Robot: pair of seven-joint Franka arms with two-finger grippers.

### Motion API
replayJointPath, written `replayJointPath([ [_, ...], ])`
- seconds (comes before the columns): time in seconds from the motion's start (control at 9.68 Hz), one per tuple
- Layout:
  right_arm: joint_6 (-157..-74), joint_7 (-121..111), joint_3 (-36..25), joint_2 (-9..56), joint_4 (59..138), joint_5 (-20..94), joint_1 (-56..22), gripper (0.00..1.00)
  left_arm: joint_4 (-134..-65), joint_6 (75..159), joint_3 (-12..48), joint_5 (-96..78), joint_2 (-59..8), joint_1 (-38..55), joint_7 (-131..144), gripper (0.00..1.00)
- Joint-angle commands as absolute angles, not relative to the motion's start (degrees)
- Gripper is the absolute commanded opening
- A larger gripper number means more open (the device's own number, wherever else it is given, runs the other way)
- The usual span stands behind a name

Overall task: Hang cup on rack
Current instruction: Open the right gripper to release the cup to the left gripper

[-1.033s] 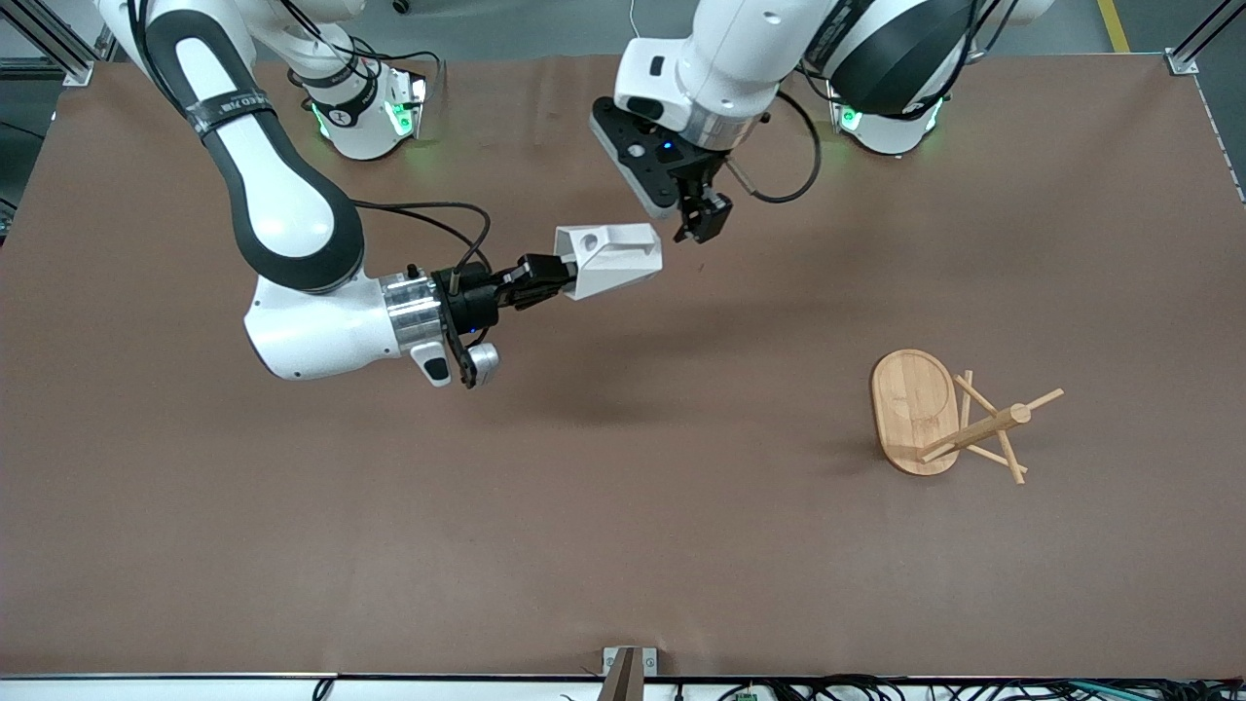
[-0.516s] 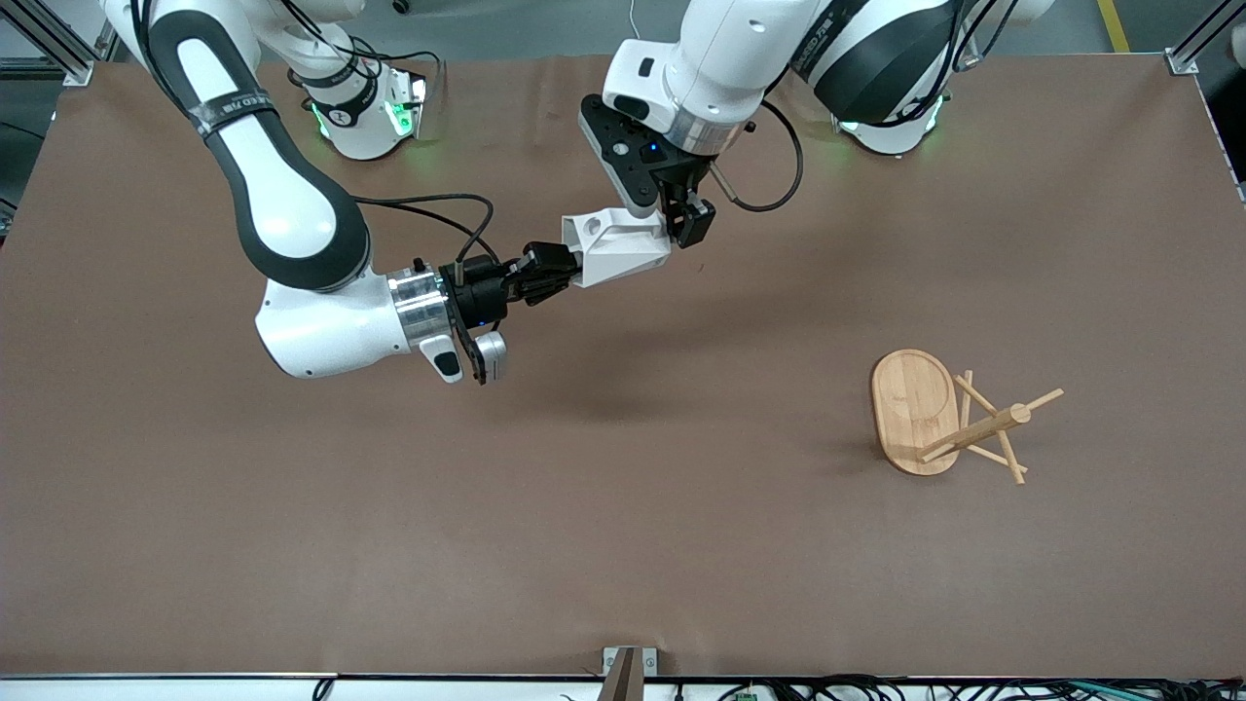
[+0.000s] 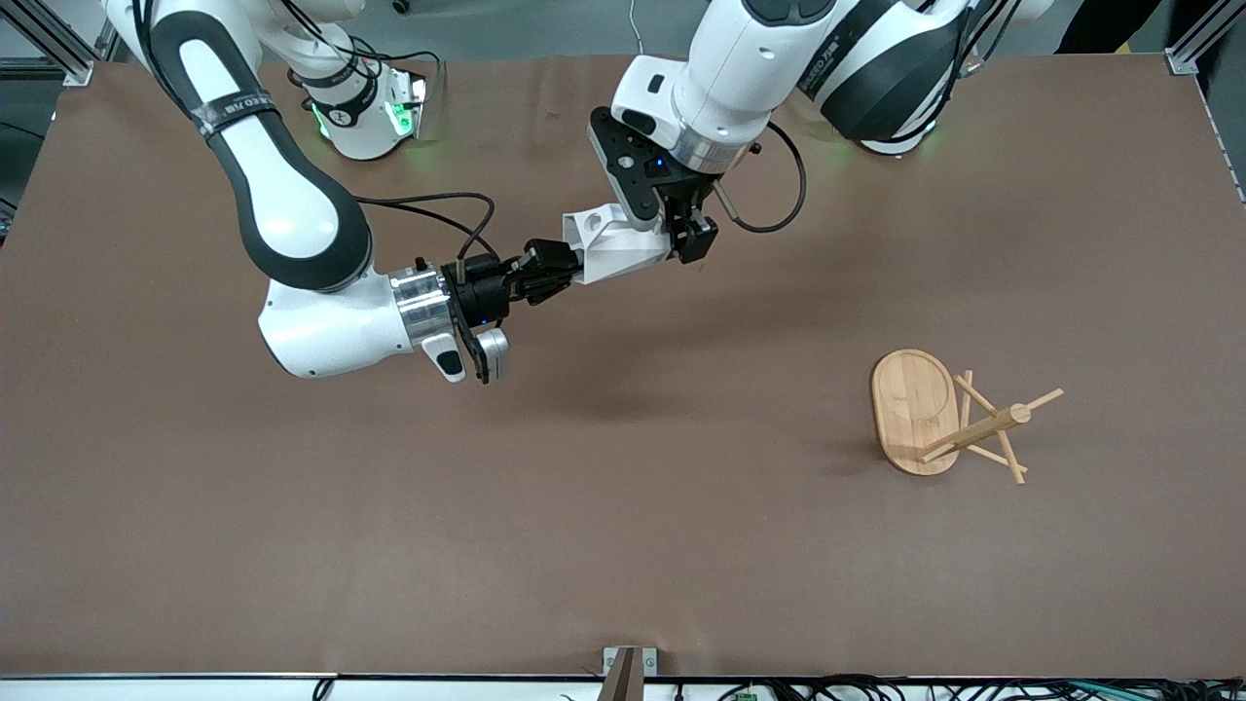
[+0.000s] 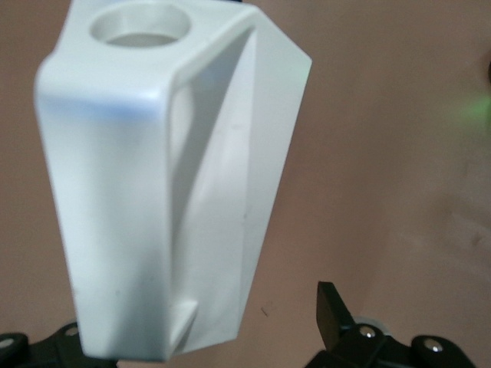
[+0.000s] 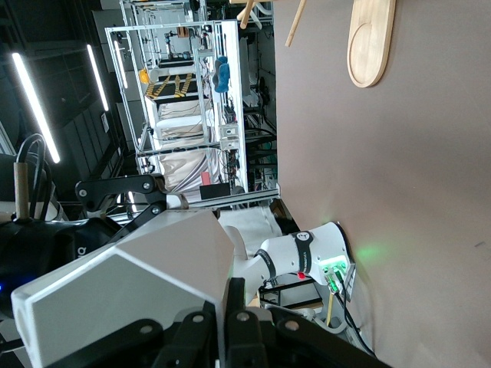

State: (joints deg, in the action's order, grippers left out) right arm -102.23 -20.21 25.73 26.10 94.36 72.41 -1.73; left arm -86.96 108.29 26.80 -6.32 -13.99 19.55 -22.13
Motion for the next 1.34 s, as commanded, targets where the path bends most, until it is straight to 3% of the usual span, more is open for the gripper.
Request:
replayJointPath([
  [0.0, -100.9, -22.7, 26.5, 25.8, 96.0, 73.5, -2.3, 0.04, -87.4, 110.6, 27.1, -6.1, -15.1, 19.1, -24.4, 1.0],
  [1.24, -101.3, -24.2, 26.6, 25.8, 96.9, 71.6, -2.9, 0.04, -87.4, 111.4, 27.2, -6.9, -15.6, 18.5, -26.2, 1.0],
])
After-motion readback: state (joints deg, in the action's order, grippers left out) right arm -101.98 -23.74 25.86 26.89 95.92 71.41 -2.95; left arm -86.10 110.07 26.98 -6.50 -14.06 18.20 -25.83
